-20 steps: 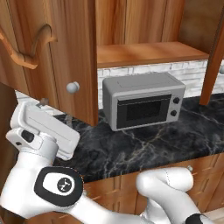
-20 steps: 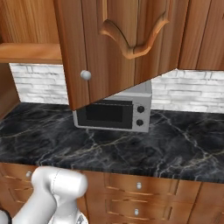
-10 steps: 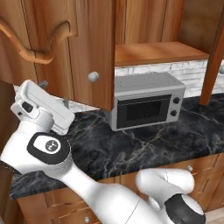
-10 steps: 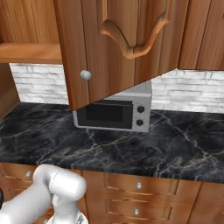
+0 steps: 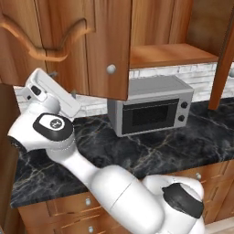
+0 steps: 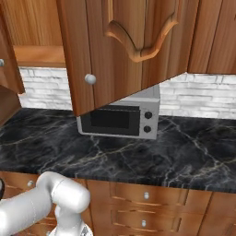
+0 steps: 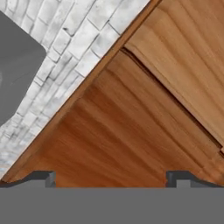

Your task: Close all open cabinet doors.

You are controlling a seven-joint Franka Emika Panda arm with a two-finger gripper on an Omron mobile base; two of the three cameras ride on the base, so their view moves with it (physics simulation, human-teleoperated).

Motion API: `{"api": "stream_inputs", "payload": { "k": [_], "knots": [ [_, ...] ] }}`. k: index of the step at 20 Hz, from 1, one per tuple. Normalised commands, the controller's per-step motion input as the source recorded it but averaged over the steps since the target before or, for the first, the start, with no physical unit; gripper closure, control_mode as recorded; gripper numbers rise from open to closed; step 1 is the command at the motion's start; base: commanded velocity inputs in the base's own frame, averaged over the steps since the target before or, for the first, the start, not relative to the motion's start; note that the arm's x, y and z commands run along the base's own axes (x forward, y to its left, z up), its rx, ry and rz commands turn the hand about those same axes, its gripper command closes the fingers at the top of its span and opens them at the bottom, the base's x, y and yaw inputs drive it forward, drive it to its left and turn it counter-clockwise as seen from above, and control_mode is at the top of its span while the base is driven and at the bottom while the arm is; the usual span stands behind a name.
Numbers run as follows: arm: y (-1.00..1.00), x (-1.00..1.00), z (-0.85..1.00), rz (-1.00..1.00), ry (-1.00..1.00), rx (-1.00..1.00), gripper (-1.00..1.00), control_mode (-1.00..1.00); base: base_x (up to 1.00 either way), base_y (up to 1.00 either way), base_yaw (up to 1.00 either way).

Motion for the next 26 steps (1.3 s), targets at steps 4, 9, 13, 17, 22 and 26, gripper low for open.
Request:
{"api": "stream_inputs", "payload": {
  "k": [4,9,13,17,22,26],
  "knots": [
    [-0.42,1.00,0.00,0.00,0.04,0.00,-1.00,-1.00,0.00,0.00,0.00],
    [-0.34,1.00,0.00,0.00,0.05,0.00,-1.00,-1.00,0.00,0.00,0.00],
    [-0.27,1.00,0.00,0.00,0.04,0.00,-1.00,-1.00,0.00,0.00,0.00],
    [-0.37,0.82,0.00,0.00,0.04,0.02,-1.00,-1.00,0.00,0.00,0.00],
    [-0.38,0.81,-0.05,0.00,0.09,0.05,-1.00,-1.00,0.00,0.00,0.00],
    [-0.34,0.86,-0.19,0.00,0.16,0.07,-1.00,-1.00,0.00,0.00,0.00]
  ]
}}
